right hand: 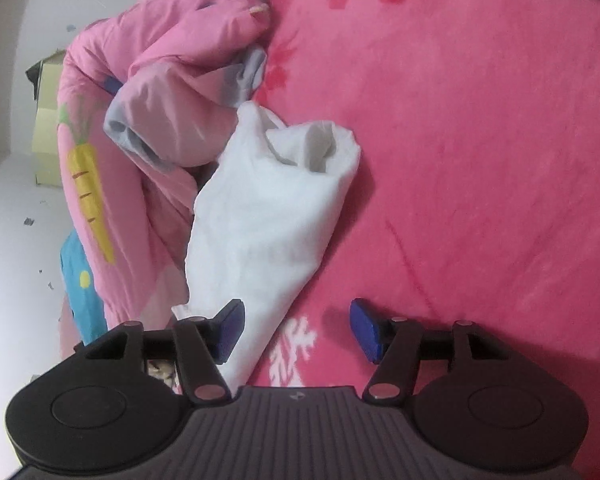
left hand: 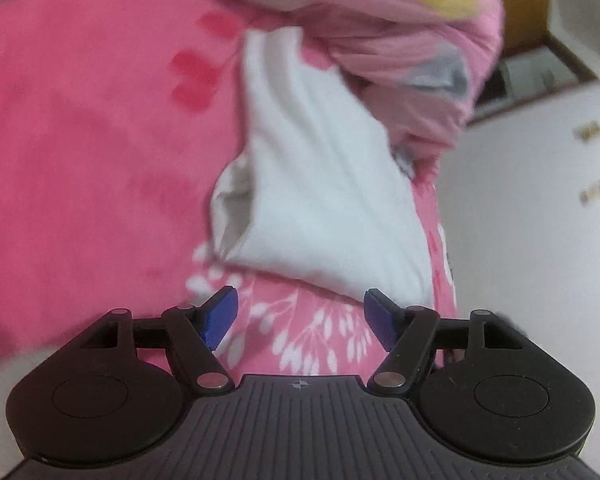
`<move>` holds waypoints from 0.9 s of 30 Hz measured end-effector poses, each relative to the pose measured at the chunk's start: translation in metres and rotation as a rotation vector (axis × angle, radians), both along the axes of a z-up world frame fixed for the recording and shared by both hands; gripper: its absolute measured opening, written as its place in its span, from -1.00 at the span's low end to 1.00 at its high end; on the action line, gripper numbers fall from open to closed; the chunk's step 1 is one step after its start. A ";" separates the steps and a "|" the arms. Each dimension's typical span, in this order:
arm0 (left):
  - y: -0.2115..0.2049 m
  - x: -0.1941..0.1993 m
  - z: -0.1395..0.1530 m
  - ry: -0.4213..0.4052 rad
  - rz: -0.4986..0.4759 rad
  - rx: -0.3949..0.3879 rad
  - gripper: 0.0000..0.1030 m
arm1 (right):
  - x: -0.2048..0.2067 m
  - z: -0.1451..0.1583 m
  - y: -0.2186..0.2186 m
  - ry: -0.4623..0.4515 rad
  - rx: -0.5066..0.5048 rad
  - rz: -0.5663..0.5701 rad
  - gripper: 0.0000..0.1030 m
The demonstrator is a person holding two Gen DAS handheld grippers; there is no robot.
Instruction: Fold clothes
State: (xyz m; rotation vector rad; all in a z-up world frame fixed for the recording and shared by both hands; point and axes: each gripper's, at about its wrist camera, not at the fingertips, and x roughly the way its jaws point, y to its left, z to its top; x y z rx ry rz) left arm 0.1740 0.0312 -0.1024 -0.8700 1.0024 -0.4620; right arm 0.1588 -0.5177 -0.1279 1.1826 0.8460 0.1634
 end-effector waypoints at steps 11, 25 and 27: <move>0.002 0.022 -0.040 -0.022 0.216 -0.215 -0.27 | 0.058 -0.032 0.010 -0.050 0.096 -0.145 -0.74; -0.007 -0.003 -0.016 -0.112 0.245 -0.147 -0.98 | 0.024 0.000 0.017 -0.157 0.078 -0.209 -0.90; -0.002 -0.016 -0.008 -0.129 0.231 -0.144 -0.99 | 0.008 0.007 0.019 -0.174 0.080 -0.208 -0.90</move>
